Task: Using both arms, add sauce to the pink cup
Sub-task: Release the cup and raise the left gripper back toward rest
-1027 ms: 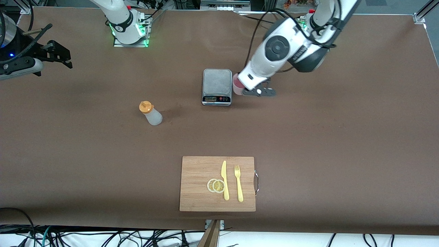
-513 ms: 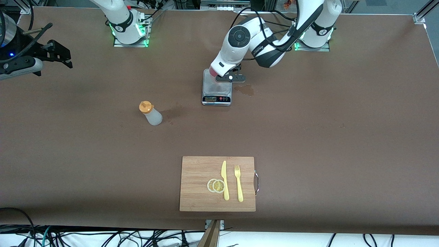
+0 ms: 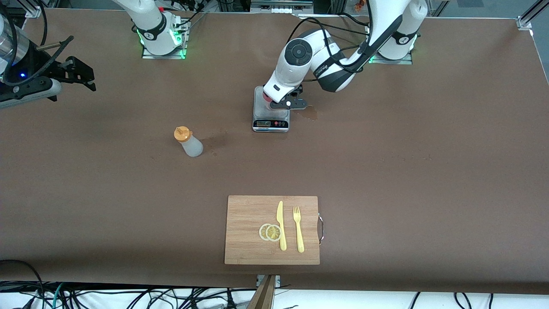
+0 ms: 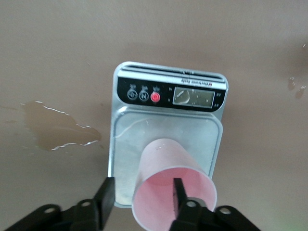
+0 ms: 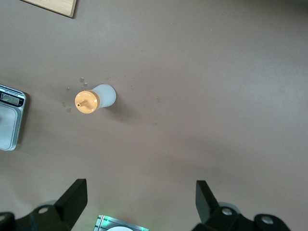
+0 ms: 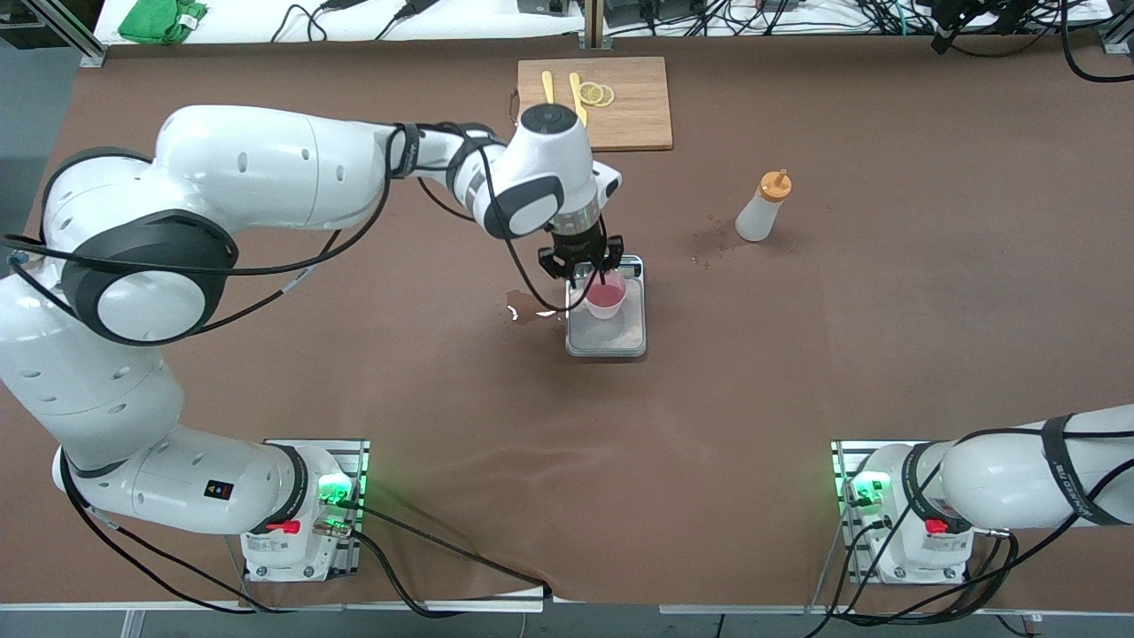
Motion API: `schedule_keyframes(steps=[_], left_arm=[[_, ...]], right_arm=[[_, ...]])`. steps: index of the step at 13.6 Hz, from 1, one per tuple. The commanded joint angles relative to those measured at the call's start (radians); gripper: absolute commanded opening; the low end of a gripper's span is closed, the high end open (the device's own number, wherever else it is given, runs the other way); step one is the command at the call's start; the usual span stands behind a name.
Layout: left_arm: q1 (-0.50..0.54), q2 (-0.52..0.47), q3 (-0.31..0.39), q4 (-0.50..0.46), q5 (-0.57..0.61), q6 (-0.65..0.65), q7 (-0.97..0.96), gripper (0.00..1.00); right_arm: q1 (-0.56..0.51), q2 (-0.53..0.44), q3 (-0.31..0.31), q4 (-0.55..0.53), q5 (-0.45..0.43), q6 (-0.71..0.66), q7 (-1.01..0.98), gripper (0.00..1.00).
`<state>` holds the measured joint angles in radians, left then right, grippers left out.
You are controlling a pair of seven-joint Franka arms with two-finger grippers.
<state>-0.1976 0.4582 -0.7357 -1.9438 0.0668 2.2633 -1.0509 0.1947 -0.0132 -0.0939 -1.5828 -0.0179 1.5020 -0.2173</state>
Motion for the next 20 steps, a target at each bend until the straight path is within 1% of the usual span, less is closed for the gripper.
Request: schedule_keyframes(steps=[1,3,4,6,7,8,10,12,13,14,16,17,19,20], left_arm=[[0.046,-0.092,-0.016,0.121,0.018,-0.254,-0.012,1.0],[0.044,-0.093,-0.016,0.274,0.025,-0.452,-0.008,1.0],[0.046,-0.092,-0.013,0.339,0.028,-0.522,0.021,1.0],[0.099,-0.092,-0.011,0.454,0.024,-0.646,0.17,1.0],[0.122,-0.095,-0.004,0.507,0.024,-0.706,0.26,1.0],[0.132,-0.101,0.018,0.535,0.025,-0.74,0.344,1.0],[0.109,-0.183,0.164,0.516,0.008,-0.74,0.539,1.0],[0.061,-0.284,0.342,0.439,-0.062,-0.737,0.752,1.0],[0.061,-0.326,0.414,0.396,-0.09,-0.735,0.854,1.0],[0.07,-0.352,0.464,0.367,-0.091,-0.735,0.961,1.0],[0.083,-0.391,0.571,0.344,-0.085,-0.732,1.037,1.0],[0.105,-0.395,0.602,0.342,-0.084,-0.731,1.039,1.0],[0.209,-0.406,0.601,0.338,-0.09,-0.694,1.051,1.0],[0.224,-0.408,0.601,0.332,-0.09,-0.694,1.052,1.0]], right_arm=[[-0.003,0.001,0.0,0.001,0.012,0.006,-0.017,1.0],[0.0,0.004,0.002,0.001,0.029,0.017,-0.022,1.0],[0.0,0.004,0.002,-0.002,0.036,0.017,-0.024,1.0],[0.026,0.009,0.003,0.0,0.044,0.017,-0.027,1.0],[0.031,0.007,0.003,-0.002,0.044,0.017,-0.062,1.0],[0.035,0.007,0.003,-0.003,0.064,0.015,-0.124,1.0],[0.028,0.007,-0.006,-0.031,0.16,0.018,-0.23,1.0],[0.022,0.007,-0.009,-0.055,0.205,0.018,-0.337,1.0],[0.016,0.006,-0.01,-0.071,0.225,0.024,-0.382,1.0],[0.014,0.006,-0.01,-0.1,0.255,0.044,-0.436,1.0],[-0.009,0.002,-0.01,-0.152,0.295,0.089,-0.564,1.0],[-0.027,0.004,-0.01,-0.175,0.323,0.105,-0.642,1.0],[-0.069,0.01,-0.01,-0.236,0.387,0.147,-0.825,1.0],[-0.092,0.027,-0.01,-0.25,0.413,0.156,-0.931,1.0]])
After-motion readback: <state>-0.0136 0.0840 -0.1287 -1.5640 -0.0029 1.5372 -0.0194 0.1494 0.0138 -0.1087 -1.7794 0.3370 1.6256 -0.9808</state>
